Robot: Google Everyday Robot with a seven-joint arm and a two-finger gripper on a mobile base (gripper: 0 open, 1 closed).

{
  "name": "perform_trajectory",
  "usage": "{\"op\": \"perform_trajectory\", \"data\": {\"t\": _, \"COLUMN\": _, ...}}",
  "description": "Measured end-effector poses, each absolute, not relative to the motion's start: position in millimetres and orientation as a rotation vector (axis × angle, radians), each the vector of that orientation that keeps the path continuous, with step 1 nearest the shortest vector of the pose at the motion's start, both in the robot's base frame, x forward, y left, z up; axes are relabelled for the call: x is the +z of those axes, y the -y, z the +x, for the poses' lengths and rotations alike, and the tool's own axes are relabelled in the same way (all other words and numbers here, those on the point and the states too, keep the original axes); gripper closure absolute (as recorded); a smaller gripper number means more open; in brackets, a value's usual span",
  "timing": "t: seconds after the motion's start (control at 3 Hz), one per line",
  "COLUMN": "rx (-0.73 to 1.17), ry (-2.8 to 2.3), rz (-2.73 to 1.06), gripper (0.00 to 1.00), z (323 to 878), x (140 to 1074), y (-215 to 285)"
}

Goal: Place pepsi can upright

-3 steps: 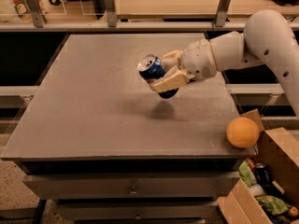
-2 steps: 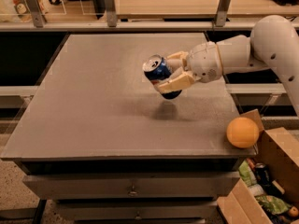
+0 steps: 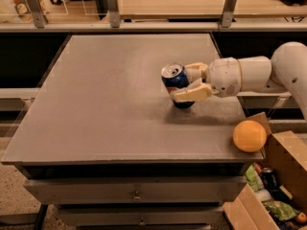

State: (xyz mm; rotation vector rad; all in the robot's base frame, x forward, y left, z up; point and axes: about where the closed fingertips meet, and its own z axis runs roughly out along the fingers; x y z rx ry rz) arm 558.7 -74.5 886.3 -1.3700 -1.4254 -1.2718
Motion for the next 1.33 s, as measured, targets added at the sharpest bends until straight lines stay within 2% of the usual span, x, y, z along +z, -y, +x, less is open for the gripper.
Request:
{"op": "perform_trajectory", "data": {"t": 0.33, "rx": -1.325, "ry": 1.335, "rz": -1.328, "gripper": 0.83, "z": 554.8, "x": 877.8, "y": 87.2}}
{"op": "perform_trajectory", "data": {"t": 1.33, "rx": -1.351, "ry": 1.233, "rz": -1.264, "gripper": 0.12, "z": 555.8, "x": 873.4, "y": 102.3}}
